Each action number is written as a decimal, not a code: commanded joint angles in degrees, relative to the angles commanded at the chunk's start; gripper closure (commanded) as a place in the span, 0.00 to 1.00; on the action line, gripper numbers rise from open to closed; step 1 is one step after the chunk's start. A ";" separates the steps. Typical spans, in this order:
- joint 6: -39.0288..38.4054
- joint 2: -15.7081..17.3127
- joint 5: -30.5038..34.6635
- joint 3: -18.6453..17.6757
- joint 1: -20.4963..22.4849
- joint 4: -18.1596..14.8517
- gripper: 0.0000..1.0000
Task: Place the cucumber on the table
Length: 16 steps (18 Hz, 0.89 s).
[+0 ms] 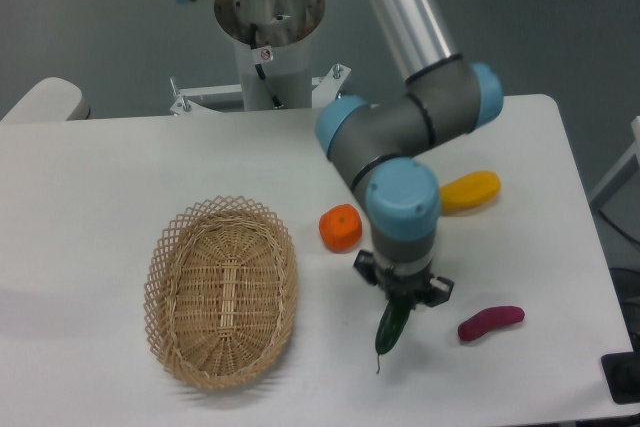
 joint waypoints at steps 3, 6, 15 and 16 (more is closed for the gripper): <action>-0.18 -0.62 0.26 -0.53 -1.58 0.44 0.78; -2.11 -0.70 0.18 -1.75 -2.02 0.62 0.78; -0.54 -0.62 0.18 -0.62 -2.38 1.32 0.00; -0.10 -0.27 0.18 -0.27 -2.29 1.32 0.00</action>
